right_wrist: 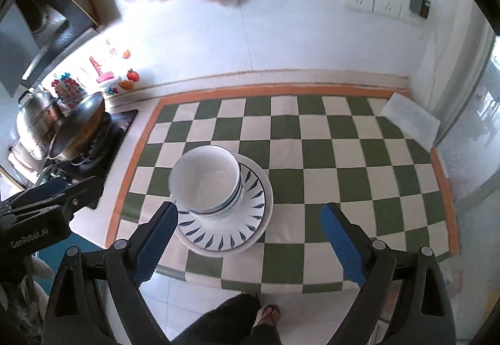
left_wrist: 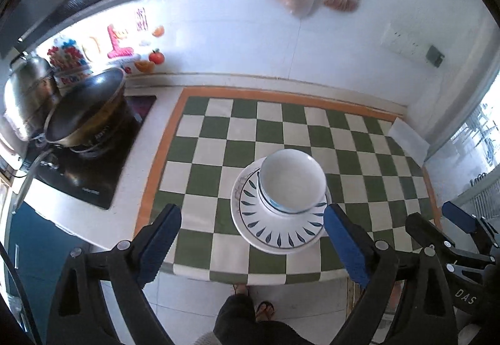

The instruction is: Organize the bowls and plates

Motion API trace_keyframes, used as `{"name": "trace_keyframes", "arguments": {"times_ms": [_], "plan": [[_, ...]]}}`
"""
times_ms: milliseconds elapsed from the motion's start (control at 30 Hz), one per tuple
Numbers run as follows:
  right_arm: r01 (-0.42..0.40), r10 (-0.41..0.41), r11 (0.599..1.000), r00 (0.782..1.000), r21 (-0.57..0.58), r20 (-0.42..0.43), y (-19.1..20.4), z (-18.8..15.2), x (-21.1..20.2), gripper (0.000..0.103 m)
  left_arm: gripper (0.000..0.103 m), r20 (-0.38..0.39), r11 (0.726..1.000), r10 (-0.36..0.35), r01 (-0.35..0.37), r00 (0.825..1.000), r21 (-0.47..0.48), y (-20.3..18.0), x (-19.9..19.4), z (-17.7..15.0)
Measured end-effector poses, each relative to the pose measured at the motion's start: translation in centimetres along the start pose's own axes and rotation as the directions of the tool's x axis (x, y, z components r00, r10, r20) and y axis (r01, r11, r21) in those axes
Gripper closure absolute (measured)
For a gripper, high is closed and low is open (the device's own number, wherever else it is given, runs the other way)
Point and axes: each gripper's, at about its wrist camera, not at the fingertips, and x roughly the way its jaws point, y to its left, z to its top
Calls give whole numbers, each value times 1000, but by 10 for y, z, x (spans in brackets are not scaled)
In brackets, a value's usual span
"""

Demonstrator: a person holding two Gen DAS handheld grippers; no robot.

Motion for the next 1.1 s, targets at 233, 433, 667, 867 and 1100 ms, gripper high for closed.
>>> {"name": "trace_keyframes", "arguments": {"times_ms": [233, 433, 667, 867, 1100], "plan": [[30, -26, 999, 994, -34, 107, 10, -31, -83, 7, 10, 105, 1000, 13, -15, 994, 22, -8, -67, -32], [48, -43, 999, 982, -25, 186, 22, -60, -141, 7, 10, 175, 998, 22, -31, 984, 48, -2, -112, -61], [58, -60, 998, 970, 16, 236, 41, -101, -191, 7, 10, 211, 998, 12, -26, 977, 62, 15, -154, -95], [83, -87, 996, 960, 26, 266, 55, -134, -227, 7, 10, 221, 998, -7, -7, 975, 63, 22, -177, -122], [125, -131, 991, 949, 40, 287, 62, -166, -260, 6, 10, 248, 997, -35, 17, 968, 74, 20, -200, -140]]}}
